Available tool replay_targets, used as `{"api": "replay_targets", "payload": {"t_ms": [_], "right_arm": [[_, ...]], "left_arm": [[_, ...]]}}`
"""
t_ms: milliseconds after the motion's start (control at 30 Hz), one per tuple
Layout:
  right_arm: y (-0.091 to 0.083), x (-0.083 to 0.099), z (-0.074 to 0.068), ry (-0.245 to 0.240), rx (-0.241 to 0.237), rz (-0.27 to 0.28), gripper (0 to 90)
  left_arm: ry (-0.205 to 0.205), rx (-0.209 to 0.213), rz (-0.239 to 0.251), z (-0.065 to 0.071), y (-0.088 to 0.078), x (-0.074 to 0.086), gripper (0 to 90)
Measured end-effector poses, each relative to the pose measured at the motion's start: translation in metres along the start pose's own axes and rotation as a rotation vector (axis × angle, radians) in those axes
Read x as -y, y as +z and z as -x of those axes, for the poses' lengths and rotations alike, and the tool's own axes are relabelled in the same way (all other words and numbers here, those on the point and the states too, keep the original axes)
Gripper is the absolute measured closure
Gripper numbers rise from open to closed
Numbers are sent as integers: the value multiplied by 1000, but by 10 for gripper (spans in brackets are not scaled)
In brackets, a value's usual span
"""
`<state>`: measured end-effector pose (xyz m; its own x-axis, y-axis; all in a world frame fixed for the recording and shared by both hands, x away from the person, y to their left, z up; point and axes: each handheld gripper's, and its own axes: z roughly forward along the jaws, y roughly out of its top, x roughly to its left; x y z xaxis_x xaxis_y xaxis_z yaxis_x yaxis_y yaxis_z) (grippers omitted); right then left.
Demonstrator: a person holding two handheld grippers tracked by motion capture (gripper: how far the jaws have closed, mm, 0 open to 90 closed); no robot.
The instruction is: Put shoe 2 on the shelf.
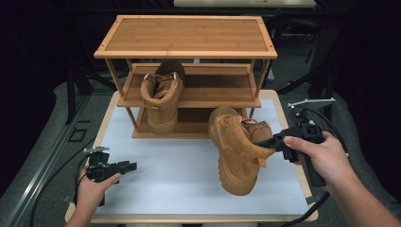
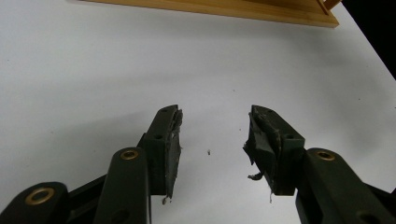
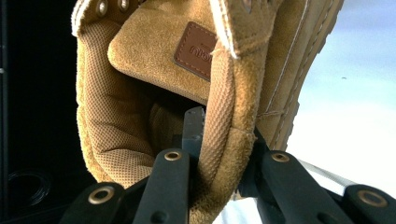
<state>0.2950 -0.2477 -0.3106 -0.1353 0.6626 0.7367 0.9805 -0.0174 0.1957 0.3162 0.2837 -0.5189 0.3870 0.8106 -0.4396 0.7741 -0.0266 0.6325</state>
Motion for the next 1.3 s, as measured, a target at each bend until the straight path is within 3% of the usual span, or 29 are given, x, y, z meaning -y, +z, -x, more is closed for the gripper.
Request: {"api": "replay_targets", "payload": {"t_ms": [267, 500, 800, 1000, 1300], "right_arm": [[-16, 4, -14, -30, -40, 42, 781], [-21, -9, -19, -52, -61, 74, 781], [-7, -50, -14, -48, -81, 164, 780], [8, -77, -14, -48, -58, 216, 779], [28, -102, -21, -52, -20, 291, 778]], "left_arm": [[-1, 0, -3, 1, 1, 0, 534], [0, 1, -6, 1, 2, 0, 534], [-1, -1, -7, -1, 3, 0, 533], [-6, 3, -7, -1, 4, 0, 534], [1, 2, -10, -2, 5, -1, 534]]}}
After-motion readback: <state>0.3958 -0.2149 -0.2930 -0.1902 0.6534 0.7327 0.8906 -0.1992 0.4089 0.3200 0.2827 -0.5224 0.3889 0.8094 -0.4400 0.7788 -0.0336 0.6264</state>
